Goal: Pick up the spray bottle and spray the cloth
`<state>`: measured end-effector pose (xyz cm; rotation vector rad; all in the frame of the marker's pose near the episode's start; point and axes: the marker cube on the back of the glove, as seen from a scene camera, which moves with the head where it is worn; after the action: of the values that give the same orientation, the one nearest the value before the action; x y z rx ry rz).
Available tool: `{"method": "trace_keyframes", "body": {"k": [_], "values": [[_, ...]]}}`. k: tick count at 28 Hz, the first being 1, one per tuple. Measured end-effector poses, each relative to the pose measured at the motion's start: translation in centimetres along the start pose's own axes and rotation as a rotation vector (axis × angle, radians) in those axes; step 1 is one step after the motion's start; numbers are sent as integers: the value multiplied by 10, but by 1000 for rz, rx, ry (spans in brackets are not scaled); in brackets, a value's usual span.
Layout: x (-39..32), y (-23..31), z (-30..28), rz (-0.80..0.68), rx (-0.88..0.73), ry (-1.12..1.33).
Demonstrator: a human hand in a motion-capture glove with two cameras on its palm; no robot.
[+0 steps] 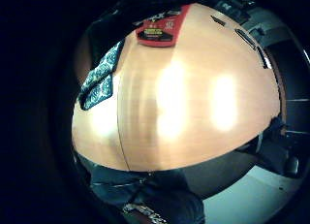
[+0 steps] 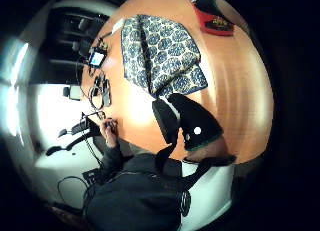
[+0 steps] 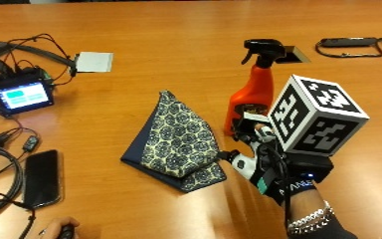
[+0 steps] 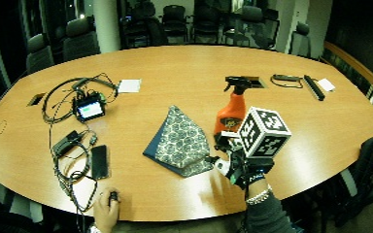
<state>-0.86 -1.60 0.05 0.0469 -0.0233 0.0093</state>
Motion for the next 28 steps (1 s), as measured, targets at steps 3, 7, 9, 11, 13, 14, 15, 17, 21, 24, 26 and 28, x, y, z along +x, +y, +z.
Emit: {"method": "trace_keyframes", "body": {"k": [3, 7, 9, 11, 13, 14, 15, 17, 21, 24, 26, 28], "values": [[0, -10, -5, 31, 52, -13], [4, -27, -13, 77, 112, -28], [7, -37, -17, 99, 133, -35], [11, -46, -21, 124, 156, -52], [17, -57, -25, 156, 188, -73], [20, -61, -26, 173, 204, -87], [24, -66, -28, 191, 219, -104], [31, -76, -30, 223, 248, -152], [41, -97, -33, 259, 333, -262], [45, -111, -33, 269, 377, -319], [46, -118, -30, 273, 383, -360], [47, -123, -26, 272, 389, -416]]}}
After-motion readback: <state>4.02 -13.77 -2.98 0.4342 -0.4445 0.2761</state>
